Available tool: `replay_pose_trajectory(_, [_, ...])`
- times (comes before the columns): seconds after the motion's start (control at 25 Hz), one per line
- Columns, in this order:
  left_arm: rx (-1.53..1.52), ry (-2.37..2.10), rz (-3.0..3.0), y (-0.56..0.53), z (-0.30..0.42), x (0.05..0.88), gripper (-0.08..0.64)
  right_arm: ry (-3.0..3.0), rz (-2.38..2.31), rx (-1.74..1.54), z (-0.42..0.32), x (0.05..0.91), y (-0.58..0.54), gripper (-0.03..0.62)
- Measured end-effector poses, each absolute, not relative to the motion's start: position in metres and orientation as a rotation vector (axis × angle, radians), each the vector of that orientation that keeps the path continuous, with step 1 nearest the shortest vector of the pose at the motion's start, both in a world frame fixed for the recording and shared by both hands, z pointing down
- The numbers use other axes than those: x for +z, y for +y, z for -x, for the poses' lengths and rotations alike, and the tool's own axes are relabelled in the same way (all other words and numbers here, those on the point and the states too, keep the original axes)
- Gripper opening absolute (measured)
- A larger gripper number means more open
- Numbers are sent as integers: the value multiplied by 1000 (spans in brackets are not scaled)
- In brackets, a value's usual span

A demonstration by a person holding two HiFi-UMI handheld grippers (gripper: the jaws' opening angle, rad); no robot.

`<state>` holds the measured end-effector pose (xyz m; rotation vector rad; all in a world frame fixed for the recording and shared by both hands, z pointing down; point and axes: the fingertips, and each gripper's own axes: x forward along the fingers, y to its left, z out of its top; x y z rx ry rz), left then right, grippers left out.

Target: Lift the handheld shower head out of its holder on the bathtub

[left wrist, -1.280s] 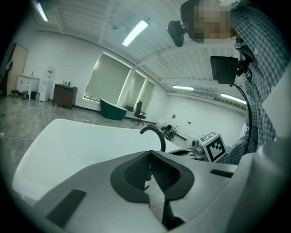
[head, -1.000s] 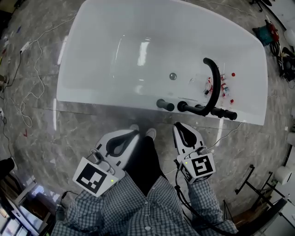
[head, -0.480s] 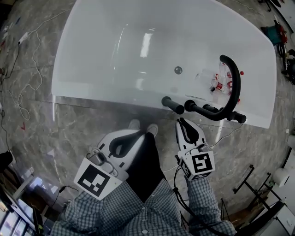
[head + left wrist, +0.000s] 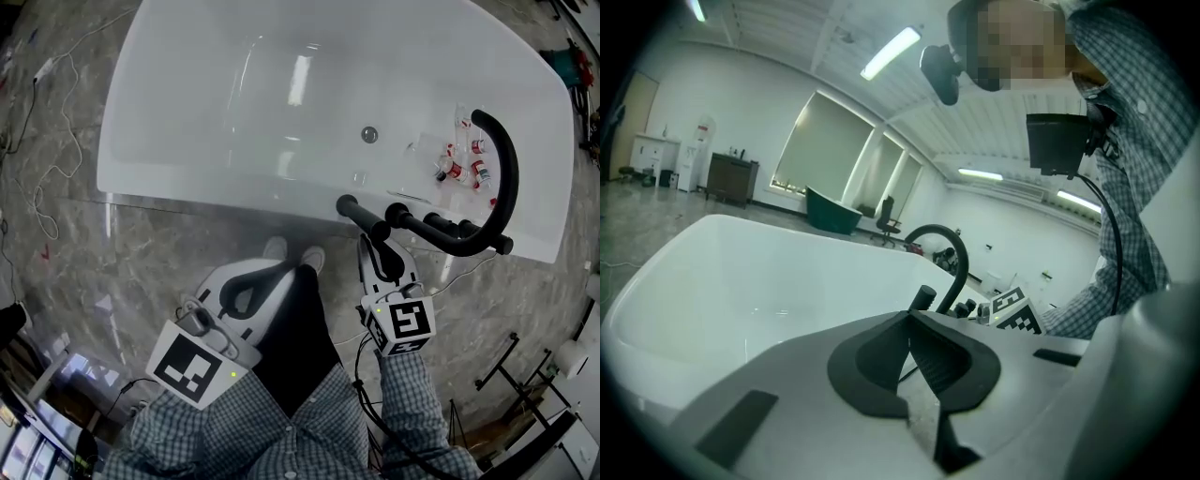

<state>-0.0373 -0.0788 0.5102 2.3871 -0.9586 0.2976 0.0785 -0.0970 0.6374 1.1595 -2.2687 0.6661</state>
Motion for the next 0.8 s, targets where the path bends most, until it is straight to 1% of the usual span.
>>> replay_pose_trajectory(0.28, [328,-948,-2374,-79,41,526,6,-2226,-1118,687,-76,668,-97,52])
replay_pose_trajectory(0.4, [333,-942,-2364,-80,44,533,6,-2218,-1109,701,-72,678,-99,95])
replay_pose_trajectory(0.8, [336,-923,-2336,-86,49,551,6,-2211,-1105,682,-61,703,-118,141])
